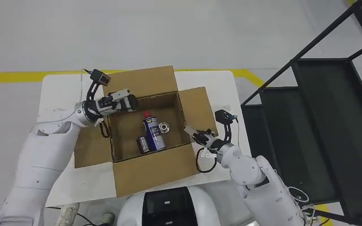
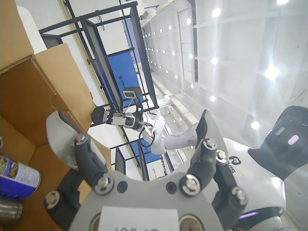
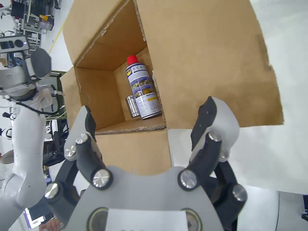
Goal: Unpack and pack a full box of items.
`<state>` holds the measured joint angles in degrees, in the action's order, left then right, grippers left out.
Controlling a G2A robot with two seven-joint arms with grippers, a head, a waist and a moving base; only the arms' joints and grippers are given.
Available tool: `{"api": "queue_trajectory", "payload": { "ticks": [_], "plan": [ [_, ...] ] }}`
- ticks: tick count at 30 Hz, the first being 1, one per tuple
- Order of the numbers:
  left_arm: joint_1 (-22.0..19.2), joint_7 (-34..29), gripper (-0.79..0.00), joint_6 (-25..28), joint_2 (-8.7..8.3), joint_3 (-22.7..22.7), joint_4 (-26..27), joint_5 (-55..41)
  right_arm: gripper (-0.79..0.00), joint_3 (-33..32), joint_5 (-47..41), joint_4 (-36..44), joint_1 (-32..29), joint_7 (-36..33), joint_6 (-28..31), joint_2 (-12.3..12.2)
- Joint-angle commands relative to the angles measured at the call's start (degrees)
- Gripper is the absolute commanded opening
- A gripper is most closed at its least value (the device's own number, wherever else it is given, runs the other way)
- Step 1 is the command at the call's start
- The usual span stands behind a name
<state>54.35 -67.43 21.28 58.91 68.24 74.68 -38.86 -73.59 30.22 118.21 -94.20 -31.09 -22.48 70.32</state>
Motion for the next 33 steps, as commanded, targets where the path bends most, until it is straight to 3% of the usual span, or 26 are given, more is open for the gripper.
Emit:
{"api": "queue_trajectory", "payload": {
  "ticks": [1, 9, 16, 24, 28, 33],
  "plan": [
    [3.38, -0.46, 0.0, -1.03, -1.15, 4.77, 3.18, 0.33, 0.0, 0.67, -0.13, -2.49, 1.47, 0.34, 0.27, 0.12],
    [15.24, -0.81, 0.0, -4.0, -3.98, 20.5, 10.63, -2.98, 0.0, 3.31, 1.11, -8.26, 5.4, 2.73, -0.43, 0.63],
    [25.08, 3.22, 0.0, -5.16, -4.97, 30.6, 12.4, -3.83, 0.0, 4.45, 2.84, -7.18, 6.17, 2.06, 0.25, 0.61],
    [30.11, 6.05, 0.0, -5.26, -5.09, 34.2, 11.23, -2.78, 0.0, 8.88, 11.88, 1.32, 6.68, 0.35, 3.02, 0.41],
    [31.62, 10.19, 0.0, -3.17, -4.85, 35.15, 9.58, -2.0, 0.0, 12.74, 11.87, 1.08, 11.5, -4.0, 4.16, 0.95],
    [32.58, 18.97, 0.0, 0.56, -4.16, 35.06, 6.15, -0.88, 0.0, 19.55, 10.93, -5.02, 20.14, -8.09, 3.89, 2.5]
  ]
}}
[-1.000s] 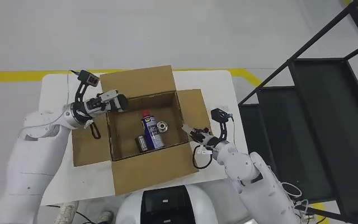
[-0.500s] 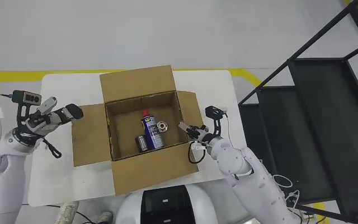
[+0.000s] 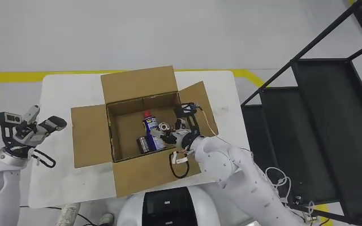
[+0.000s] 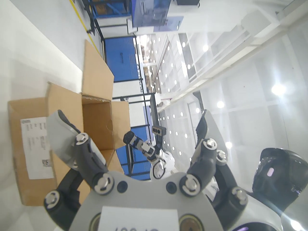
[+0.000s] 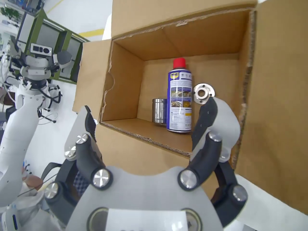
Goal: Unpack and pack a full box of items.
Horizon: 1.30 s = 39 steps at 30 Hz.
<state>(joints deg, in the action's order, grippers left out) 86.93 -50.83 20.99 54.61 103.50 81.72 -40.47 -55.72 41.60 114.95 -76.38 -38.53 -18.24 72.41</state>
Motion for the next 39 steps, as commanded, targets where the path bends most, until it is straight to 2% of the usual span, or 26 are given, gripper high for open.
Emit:
{"api": "queue_trajectory", "payload": {
  "ticks": [1, 4, 8, 28, 36, 39],
  "plan": [
    [-0.08, 3.96, 0.0, 1.41, 0.27, -0.5, -1.52, 1.36, 0.0, 3.12, -0.88, -3.23, 4.06, -1.18, -0.6, 0.83],
    [-0.57, 7.45, 0.0, 2.94, 0.69, -1.42, -3.09, 1.96, 0.0, 6.93, -2.16, -7.95, 8.85, -2.6, -2.08, 2.14],
    [-0.82, 7.72, 0.0, 3.15, 0.77, -1.74, -3.66, 2.25, 0.0, 10.81, -3.89, -13.95, 14.13, -5.31, -4.93, 3.8],
    [-0.82, 7.72, 0.0, 3.15, 0.77, -1.74, -3.66, 2.25, 0.0, 11.13, -3.44, -14.89, 14.34, -5.64, -3.98, 3.83],
    [-0.82, 7.72, 0.0, 3.15, 0.77, -1.74, -3.66, 2.25, 0.0, 13.51, -4.3, -21.37, 20.82, -11.77, -1.91, 5.24],
    [-0.82, 7.72, 0.0, 3.15, 0.77, -1.74, -3.66, 2.25, 0.0, 15.54, -2.54, -24.91, 24.5, -17.61, -0.56, 5.75]
  ]
}}
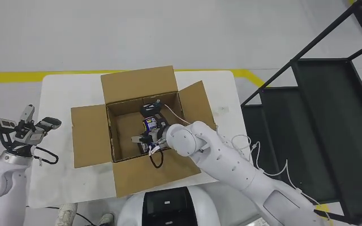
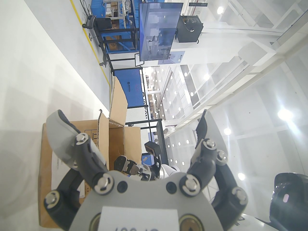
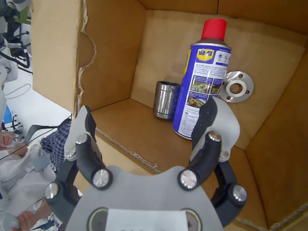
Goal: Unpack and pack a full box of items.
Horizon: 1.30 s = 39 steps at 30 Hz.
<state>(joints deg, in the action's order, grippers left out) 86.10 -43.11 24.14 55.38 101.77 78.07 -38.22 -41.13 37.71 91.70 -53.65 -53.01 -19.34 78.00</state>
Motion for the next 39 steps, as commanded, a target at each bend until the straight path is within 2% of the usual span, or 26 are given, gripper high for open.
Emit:
{"api": "queue_trajectory", "payload": {
  "ticks": [1, 8, 39],
  "plan": [
    [0.0, 0.0, 0.0, 0.0, 0.0, 0.0, 0.0, 0.0, 0.0, 1.61, 1.8, -2.9, 3.09, -4.82, 0.53, 0.43],
    [0.0, 0.0, 0.0, 0.0, 0.0, 0.0, 0.0, 0.0, 0.0, 3.78, -0.52, -8.97, 8.4, -7.81, 3.12, 2.28],
    [0.0, 0.0, 0.0, 0.0, 0.0, 0.0, 0.0, 0.0, 0.0, 3.73, -0.52, -8.99, 8.26, -7.4, 3.27, 2.28]
  ]
}}
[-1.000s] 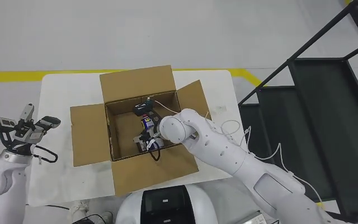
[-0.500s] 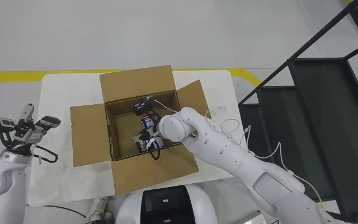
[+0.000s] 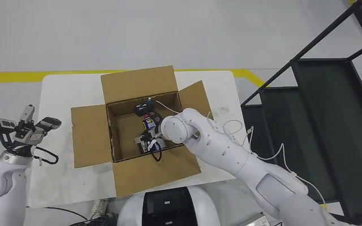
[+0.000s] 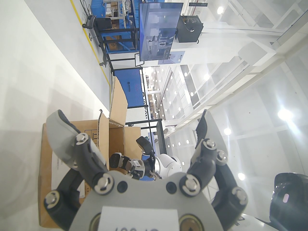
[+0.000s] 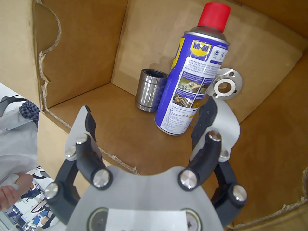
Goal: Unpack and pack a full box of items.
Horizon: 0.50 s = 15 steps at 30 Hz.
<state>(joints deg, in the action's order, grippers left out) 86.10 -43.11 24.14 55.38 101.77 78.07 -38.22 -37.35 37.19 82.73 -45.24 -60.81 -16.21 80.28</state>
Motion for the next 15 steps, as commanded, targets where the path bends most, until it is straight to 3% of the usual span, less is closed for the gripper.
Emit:
{"api": "queue_trajectory", "payload": {
  "ticks": [1, 10, 13, 15],
  "plan": [
    [0.0, 0.0, 0.0, 0.0, 0.0, 0.0, 0.0, 0.0, 0.0, -0.15, 0.01, -0.19, -0.45, 1.23, 0.51, -0.01],
    [0.0, 0.0, 0.0, 0.0, 0.0, 0.0, 0.0, 0.0, 0.0, 0.83, 1.02, -5.07, 0.76, 2.65, 0.67, 1.1],
    [0.0, 0.0, 0.0, 0.0, 0.0, 0.0, 0.0, 0.0, -0.154, 1.93, 1.5, -7.52, 1.79, 2.69, -0.67, 1.9],
    [0.0, 0.0, 0.0, 0.0, 0.0, 0.0, 0.0, 0.0, -0.191, 2.68, 1.41, -8.93, 2.42, 3.02, -1.04, 2.52]
  ]
}}
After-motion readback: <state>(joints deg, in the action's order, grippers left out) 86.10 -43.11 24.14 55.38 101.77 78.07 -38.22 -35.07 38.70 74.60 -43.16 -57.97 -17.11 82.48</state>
